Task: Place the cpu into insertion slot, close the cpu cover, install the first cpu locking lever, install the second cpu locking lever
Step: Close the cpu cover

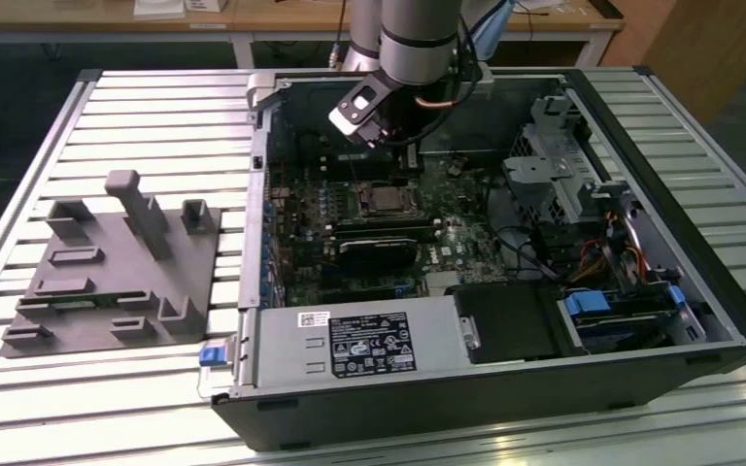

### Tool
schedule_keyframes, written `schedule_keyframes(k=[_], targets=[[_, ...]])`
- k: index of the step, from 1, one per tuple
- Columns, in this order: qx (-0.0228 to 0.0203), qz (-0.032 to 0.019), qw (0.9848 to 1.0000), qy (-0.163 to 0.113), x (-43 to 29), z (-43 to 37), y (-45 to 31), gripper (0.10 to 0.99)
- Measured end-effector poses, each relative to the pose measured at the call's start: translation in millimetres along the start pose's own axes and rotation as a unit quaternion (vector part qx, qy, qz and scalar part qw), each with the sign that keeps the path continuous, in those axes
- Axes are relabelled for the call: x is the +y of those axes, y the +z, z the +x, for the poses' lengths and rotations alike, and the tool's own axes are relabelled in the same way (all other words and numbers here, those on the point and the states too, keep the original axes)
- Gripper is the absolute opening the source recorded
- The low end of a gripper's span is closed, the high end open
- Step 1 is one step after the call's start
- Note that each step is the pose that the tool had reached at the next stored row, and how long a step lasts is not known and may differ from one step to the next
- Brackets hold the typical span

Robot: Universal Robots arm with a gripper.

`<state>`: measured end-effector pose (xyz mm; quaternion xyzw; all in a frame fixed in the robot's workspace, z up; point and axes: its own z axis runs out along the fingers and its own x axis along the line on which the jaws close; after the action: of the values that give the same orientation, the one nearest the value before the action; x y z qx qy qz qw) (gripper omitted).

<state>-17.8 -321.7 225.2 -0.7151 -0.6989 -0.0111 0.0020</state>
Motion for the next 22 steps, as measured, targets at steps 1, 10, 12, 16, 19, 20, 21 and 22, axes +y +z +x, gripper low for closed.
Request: schedule_keyframes(k=[1, 10, 12, 16, 19, 20, 21, 22], targets=[[0.0000, 0.0000, 1.0000, 0.000, -1.8, -0.2, 1.2, 0.106], [-0.0001, 0.0001, 1.0000, 0.000, -10.5, -1.5, 7.5, 0.106], [0.0000, 0.0001, 1.0000, 0.000, -10.6, -1.5, 7.6, 0.106], [0.0003, 0.0004, 0.9998, -0.021, -10.6, -1.5, 7.6, 0.106], [0.0006, 0.0009, 0.9989, -0.046, -10.6, -1.5, 7.7, 0.106], [0.0007, 0.0011, 0.9985, -0.055, -10.6, -1.5, 7.7, 0.106], [0.0008, 0.0012, 0.9980, -0.063, -10.6, -1.5, 7.7, 0.106], [0.0009, 0.0014, 0.9974, -0.072, -10.6, -1.5, 7.7, 0.106]])
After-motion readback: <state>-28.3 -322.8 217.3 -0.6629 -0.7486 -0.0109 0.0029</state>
